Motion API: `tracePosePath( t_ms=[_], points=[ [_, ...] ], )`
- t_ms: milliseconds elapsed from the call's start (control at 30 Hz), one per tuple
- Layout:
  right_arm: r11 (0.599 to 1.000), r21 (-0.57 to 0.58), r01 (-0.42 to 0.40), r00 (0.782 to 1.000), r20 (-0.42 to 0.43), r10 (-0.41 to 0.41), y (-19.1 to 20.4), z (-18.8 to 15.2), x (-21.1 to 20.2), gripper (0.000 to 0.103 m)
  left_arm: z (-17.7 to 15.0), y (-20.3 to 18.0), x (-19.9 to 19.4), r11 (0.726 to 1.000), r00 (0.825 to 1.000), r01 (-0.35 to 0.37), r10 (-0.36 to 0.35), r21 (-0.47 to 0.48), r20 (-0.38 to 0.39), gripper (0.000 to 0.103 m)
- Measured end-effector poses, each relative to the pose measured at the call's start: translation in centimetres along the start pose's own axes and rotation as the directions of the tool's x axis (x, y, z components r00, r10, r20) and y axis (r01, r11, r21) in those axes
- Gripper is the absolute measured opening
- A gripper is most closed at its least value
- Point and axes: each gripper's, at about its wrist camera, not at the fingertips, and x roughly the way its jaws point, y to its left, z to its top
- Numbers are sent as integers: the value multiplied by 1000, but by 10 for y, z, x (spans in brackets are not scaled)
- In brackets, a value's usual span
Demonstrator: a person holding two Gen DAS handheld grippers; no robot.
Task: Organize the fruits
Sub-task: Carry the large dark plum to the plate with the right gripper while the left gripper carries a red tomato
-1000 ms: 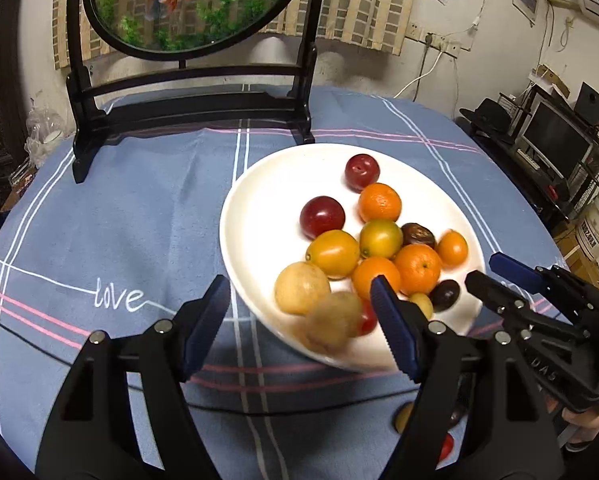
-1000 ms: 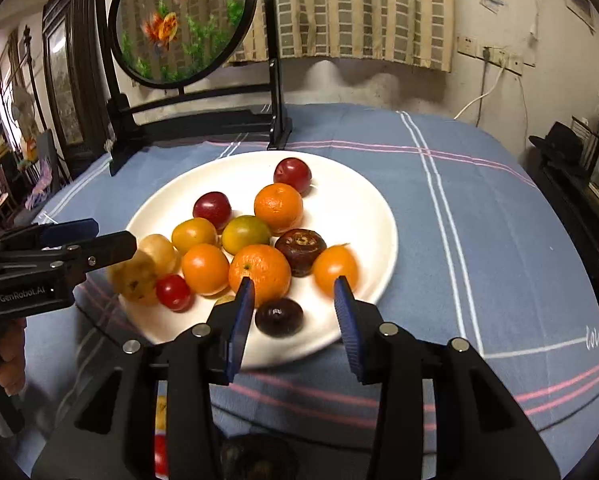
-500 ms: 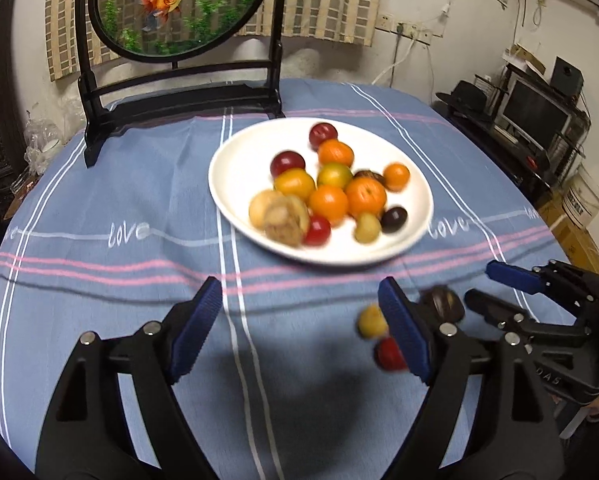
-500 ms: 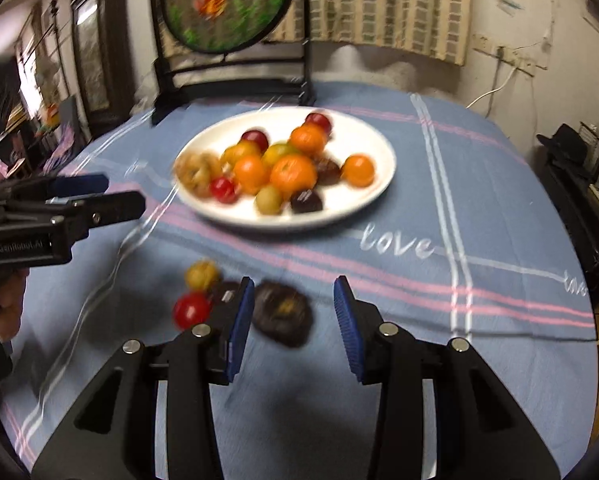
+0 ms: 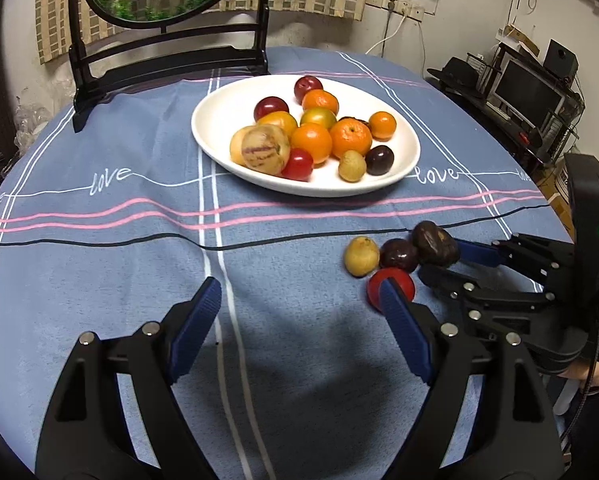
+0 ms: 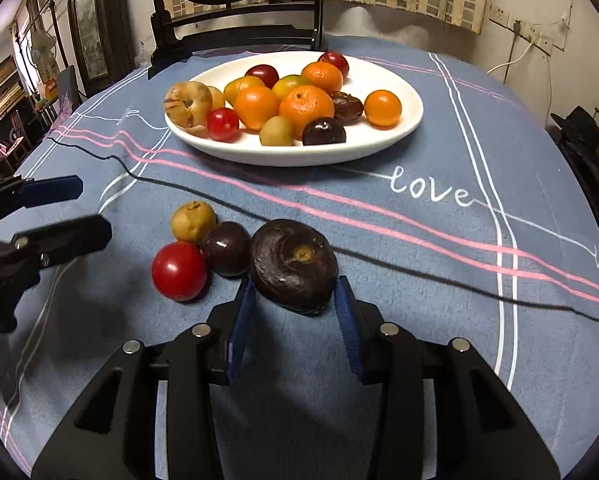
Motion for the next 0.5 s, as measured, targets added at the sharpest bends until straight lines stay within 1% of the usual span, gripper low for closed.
tracePosePath(
  t_ms=[167,333,400,433,500],
  points=[
    [1000,-4,1,1000,9,-1,-2,3,4,42,-2,-6,8,1000,1000,9,-9,10,-19,83],
    [1000,2,9,1000,15,-9,-5,7,7,43,-7,-13,11,999,999,7,-5,40,-36,83],
    [1000,-10,24,1000,15,-24,-3,6,6,47,-11,-16,10,998,999,15,-13,53,-42,83],
    [999,-17,43,999,23,-42,-2,7,6,52,-12,-17,10,998,999,19,-17,59,-46,83],
    [998,-23,58,998,32,-58,-2,9,8,53,-15,-22,12,997,998,18,-14,74,-55,83]
  ],
)
